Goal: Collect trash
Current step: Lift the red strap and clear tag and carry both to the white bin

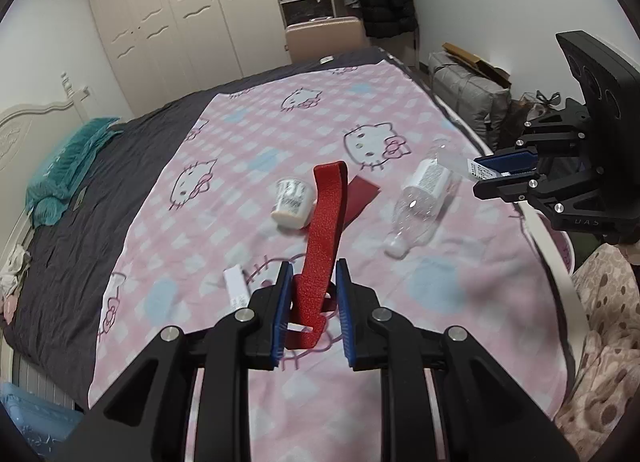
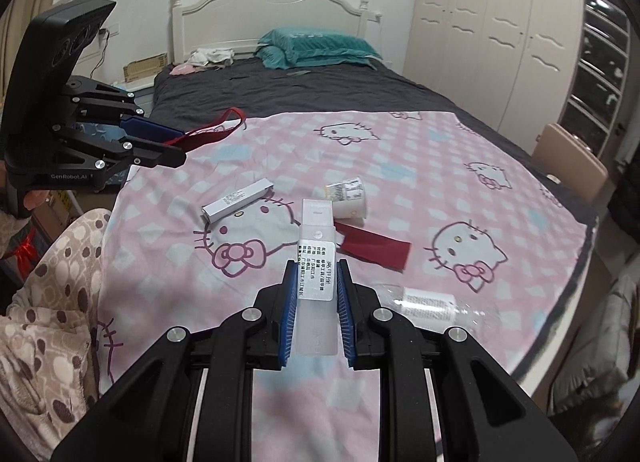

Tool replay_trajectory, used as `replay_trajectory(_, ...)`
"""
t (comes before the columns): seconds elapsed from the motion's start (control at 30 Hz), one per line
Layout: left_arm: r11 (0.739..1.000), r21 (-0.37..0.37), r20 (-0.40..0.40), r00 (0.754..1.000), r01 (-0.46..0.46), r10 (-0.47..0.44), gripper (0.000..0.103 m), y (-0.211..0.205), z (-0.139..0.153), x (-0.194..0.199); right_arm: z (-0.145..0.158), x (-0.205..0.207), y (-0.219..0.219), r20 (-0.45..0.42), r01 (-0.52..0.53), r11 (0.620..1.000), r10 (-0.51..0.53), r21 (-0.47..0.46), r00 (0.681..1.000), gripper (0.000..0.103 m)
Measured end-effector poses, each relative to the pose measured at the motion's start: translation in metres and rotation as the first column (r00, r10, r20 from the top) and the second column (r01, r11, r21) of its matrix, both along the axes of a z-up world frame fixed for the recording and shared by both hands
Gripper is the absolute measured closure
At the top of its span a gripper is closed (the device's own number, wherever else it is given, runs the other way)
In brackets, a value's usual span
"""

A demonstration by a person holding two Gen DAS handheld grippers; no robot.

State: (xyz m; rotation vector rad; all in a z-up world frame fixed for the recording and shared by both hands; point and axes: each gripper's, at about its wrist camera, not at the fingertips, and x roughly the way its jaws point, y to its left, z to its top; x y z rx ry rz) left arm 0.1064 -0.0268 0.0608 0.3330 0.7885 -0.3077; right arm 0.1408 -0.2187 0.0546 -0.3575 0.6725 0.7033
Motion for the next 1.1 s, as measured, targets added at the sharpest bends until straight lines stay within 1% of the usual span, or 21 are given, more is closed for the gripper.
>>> replay_trajectory(0.13,0.999,-0.012,0.008,0.999,0.050,-0.050,0.082,-0.027,0.005,-0.002,0.008,-0.009,-0.037,0.013,0.065,0.998,-0.065,-0.001,0.998,0.085)
replay_trajectory(0.3,0.991,-0.030,0.013,0.991,0.132,-0.132,0.082,-0.069,0.009,-0.002,0.010,-0.022,-0.085,0.018,0.154,0.988,-0.154,-0.011,0.988,0.085)
replay_trajectory(0.43,0.977,-0.046,0.010,0.978,0.208,-0.207,0.082,-0.109,0.009,0.000,0.005,-0.036,-0.131,0.006,0.239,0.971,-0.239,-0.017,0.971,0.085)
replay_trajectory(0.6,0.954,-0.057,-0.001,0.956,0.294,-0.295,0.082,-0.161,0.007,0.001,-0.004,-0.052,-0.181,-0.014,0.321,0.947,-0.321,-0.034,0.947,0.085)
replay_trajectory(0.77,0.928,-0.047,-0.012,0.929,0.369,-0.370,0.082,-0.209,0.002,-0.004,-0.029,-0.062,-0.237,-0.063,0.401,0.915,-0.404,-0.047,0.913,0.085)
replay_trajectory(0.87,0.909,-0.057,-0.040,0.909,0.412,-0.415,0.082,-0.236,-0.007,-0.002,-0.047,-0.067,-0.267,-0.097,0.441,0.896,-0.444,-0.058,0.891,0.085)
replay_trajectory(0.93,0.893,-0.065,-0.061,0.891,0.446,-0.450,0.082,-0.256,-0.014,0.000,-0.061,-0.070,-0.289,-0.119,0.461,0.884,-0.467,-0.072,0.876,0.085)
replay_trajectory(1.03,0.871,-0.058,-0.083,0.868,0.487,-0.490,0.082,-0.285,-0.026,0.005,-0.083,-0.071,-0.311,-0.159,0.475,0.875,-0.484,-0.095,0.861,0.085)
replay_trajectory(1.1,0.855,-0.052,-0.099,0.849,0.516,-0.518,0.082,-0.307,-0.035,0.007,-0.104,-0.067,-0.326,-0.194,0.472,0.872,-0.489,-0.131,0.850,0.085)
